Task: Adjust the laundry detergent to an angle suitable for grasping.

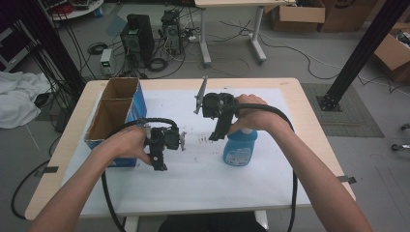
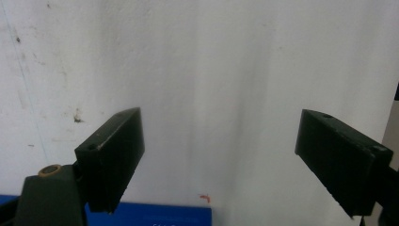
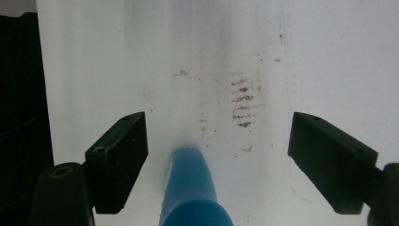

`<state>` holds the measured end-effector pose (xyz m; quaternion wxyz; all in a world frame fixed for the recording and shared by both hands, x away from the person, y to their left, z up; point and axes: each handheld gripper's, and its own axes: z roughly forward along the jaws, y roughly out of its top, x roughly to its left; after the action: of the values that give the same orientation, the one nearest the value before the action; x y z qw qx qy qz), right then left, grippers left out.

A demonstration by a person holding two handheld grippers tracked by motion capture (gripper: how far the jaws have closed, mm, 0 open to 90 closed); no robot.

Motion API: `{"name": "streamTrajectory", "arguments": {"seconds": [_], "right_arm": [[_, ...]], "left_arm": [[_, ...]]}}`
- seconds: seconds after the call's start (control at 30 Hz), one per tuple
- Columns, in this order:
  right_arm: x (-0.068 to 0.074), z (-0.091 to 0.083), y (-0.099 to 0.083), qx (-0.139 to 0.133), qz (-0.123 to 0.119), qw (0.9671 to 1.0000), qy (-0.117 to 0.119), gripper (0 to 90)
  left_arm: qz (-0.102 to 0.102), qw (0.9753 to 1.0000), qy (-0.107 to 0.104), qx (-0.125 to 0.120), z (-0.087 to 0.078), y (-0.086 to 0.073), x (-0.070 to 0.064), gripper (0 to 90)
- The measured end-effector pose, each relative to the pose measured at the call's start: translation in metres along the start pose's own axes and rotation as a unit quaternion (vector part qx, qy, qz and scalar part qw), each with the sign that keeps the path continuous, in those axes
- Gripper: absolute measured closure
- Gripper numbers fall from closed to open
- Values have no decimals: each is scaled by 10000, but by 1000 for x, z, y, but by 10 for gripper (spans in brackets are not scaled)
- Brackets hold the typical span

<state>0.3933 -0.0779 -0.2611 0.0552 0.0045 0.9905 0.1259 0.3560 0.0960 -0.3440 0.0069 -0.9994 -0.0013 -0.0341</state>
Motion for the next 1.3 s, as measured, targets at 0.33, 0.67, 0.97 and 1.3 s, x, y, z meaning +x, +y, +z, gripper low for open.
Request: {"name": "streamTrajectory", "arguments": {"seconds": [0.33, 0.67, 0.97, 1.3], "right_arm": [[1, 1, 1, 8, -35, 10000, 13, 162], [-1, 0, 0, 12, -22, 10000, 21, 164], [0, -1, 0, 1, -32, 10000, 27, 167], [-1, 1, 0, 44, -41, 10000, 26, 169]], "left_arm": [[-258, 9994, -75, -219, 1, -1, -4, 167], [-256, 9995, -78, -164, 1, -1, -4, 167], [3, 10000, -17, 47, -1, 0, -2, 167], [-195, 9997, -70, -126, 1, 0, -3, 167]]}}
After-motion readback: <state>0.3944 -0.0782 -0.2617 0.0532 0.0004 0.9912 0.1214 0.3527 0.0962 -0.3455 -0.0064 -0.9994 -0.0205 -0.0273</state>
